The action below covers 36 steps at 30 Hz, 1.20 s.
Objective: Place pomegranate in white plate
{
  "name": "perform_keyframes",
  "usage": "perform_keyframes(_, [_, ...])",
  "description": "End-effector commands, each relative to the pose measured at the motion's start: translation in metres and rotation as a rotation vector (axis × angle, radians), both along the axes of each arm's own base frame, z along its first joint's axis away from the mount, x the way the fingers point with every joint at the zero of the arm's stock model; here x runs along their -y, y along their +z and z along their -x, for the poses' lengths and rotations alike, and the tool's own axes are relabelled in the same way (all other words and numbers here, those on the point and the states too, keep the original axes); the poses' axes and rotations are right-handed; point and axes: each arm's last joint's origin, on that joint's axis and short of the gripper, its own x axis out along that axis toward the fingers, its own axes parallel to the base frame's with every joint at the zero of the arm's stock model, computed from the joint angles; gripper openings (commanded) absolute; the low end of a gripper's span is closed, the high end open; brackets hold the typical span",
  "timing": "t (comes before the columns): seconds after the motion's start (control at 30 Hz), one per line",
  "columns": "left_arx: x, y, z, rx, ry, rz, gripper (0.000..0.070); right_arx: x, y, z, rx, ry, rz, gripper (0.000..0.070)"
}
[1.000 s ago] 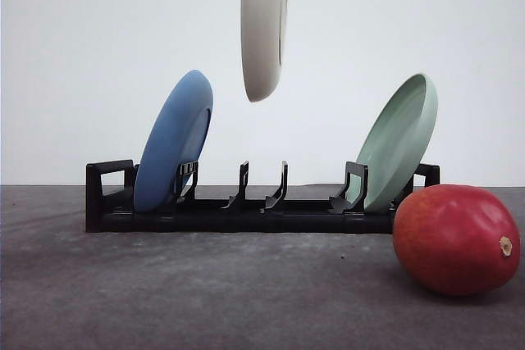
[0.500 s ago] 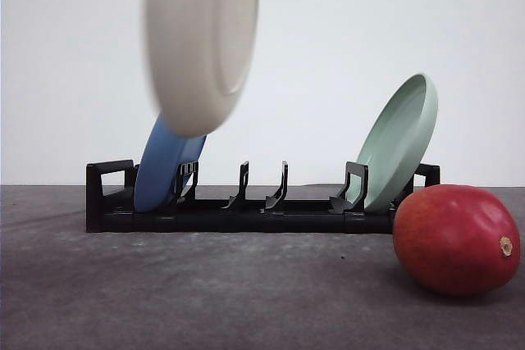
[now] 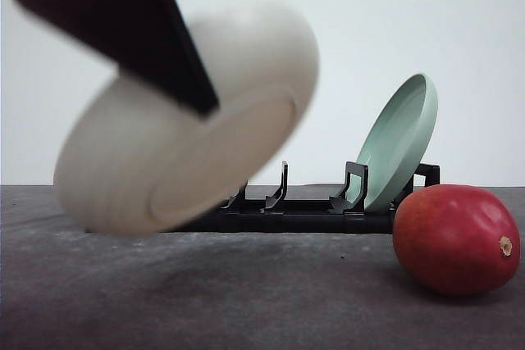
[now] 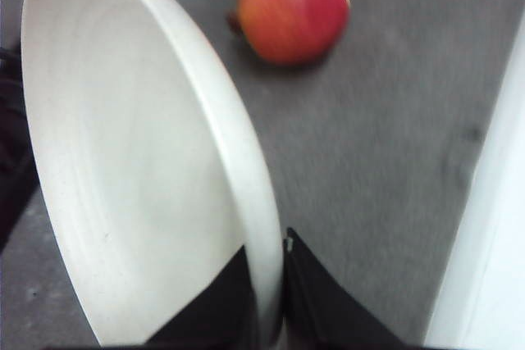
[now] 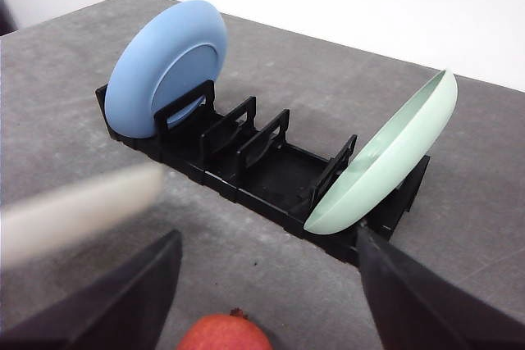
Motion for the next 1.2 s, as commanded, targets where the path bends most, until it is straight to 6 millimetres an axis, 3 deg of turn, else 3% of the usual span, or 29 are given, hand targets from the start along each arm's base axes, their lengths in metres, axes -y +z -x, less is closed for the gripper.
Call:
perform_keyframes(0.0, [0.01,-0.003,0.0,0.046,-0.059,-0.056,0.0003,0.0,0.004,0.0,0.009,0.001,-0.017,0.0433])
perform_keyframes(0.33, [0.042,-0.037,-0.011,0.152,-0.11,-0.334,0.0003,0.0,0.004,0.0,0.011,0.002,-0.014,0.0433])
perform_keyframes(0.67, [0.048,-0.052,-0.013,0.16,-0.17,-0.427,0.0004,0.0,0.004,0.0,0.012,-0.002,-0.013,0.0433])
perform_keyframes(0.73, [0.048,-0.052,-0.013,0.16,-0.169,-0.425,0.0044,0.0,0.004,0.0,0.012,-0.003,-0.013,0.0433])
perform_keyframes(0.83, [0.048,-0.052,-0.013,0.158,-0.167,-0.424,0.0178,0.0,0.004,0.0,0.012,-0.005,-0.012,0.0433])
perform_keyframes(1.07, [0.049,-0.05,-0.011,0.144,-0.147,-0.403,0.0202,0.0,0.004,0.0,0.012,-0.005,-0.012,0.0433])
perform_keyframes(1.17, [0.051,-0.047,-0.011,0.103,-0.128,-0.375,0.0277,0.0,0.004,0.0,0.012,-0.005,-0.012,0.0433])
